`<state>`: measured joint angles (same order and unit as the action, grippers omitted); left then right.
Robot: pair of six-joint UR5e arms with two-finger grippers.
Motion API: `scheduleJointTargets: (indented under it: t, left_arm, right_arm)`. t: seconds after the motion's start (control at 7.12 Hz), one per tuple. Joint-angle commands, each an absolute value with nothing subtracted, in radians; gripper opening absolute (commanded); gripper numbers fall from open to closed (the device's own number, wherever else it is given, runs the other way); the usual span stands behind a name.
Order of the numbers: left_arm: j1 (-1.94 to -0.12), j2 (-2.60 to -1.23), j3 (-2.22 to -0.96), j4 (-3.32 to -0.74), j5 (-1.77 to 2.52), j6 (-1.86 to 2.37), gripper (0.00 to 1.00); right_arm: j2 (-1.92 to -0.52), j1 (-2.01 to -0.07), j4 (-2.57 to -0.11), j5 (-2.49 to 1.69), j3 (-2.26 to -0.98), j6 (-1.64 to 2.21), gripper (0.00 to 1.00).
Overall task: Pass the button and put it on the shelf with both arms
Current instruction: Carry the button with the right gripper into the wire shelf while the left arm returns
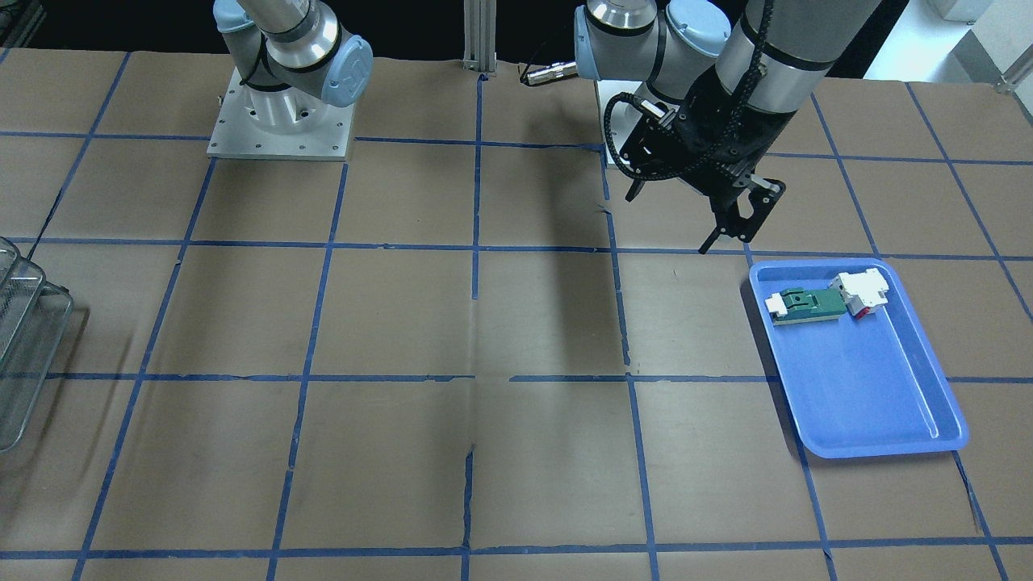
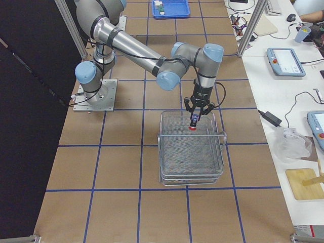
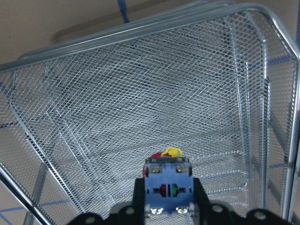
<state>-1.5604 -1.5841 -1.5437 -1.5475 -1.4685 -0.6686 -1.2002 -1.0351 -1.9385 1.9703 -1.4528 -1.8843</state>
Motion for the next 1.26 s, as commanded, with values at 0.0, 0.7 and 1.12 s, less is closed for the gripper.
scheduleJointTargets:
  t: [0.0,0.7,1.12]
  left_arm:
    - [-1.503,-1.557,-1.542,-1.630,-1.589,-0.500,1.00]
    - [-1.528,-1.565,-1.539,-1.651,-1.583,-0.042,1.00]
    - [-1.557,-1.560,-1.545,-1.651,-1.588,-0.029,1.00]
  right_arm:
    - [-1.187,-1.032,-1.933,1.945,-1.465,-1.882,0.28]
    - [-1.195,-1.032,-1.931,1.930,-1.465,-1.881,0.68]
    - [-1.212,-1.032,-1.924,1.921,-1.463,-1.881,0.68]
